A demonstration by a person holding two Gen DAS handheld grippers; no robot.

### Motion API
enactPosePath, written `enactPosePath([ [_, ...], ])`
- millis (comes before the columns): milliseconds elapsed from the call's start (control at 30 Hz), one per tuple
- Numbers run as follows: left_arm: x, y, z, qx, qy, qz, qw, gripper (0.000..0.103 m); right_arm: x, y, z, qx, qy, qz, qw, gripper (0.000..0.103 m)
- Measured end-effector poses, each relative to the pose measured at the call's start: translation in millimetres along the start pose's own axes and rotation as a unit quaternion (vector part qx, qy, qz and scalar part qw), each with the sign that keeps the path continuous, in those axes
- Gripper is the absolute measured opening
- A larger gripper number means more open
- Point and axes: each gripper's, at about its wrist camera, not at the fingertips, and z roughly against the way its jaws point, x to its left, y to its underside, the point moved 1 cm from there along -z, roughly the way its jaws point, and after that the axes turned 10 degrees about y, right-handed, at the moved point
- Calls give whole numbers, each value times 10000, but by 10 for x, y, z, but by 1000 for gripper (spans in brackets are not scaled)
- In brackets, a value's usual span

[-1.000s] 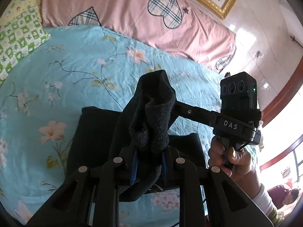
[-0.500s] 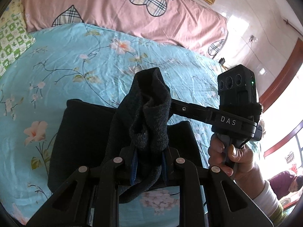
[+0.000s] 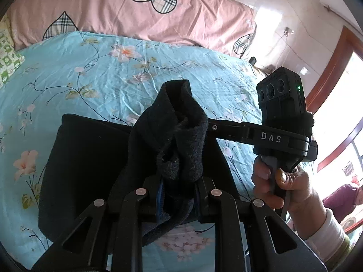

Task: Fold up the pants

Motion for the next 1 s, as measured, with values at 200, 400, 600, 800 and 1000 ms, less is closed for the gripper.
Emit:
enactPosePath([
  [200, -59, 42, -30, -29, 166, -140, 9998, 34, -25, 54, 121, -61, 331, -60, 9994, 29],
  [400, -163, 114, -94, 43, 550, -231, 9982, 58, -136, 75, 409, -352, 673, -427, 9962, 34],
  [600, -211, 187, -7, 91, 801, -251, 9964, 64, -101, 190, 740, -780, 1108, -646, 9887, 69],
  [800, -151, 216, 188, -2, 872, -177, 9960, 67, 59, 345, 864, -931, 1587, -659, 9807, 78],
  [1000, 70, 173, 377, -195, 746, 95, 9970, 69, 299, 428, 835, -973, 1920, -506, 9753, 85],
])
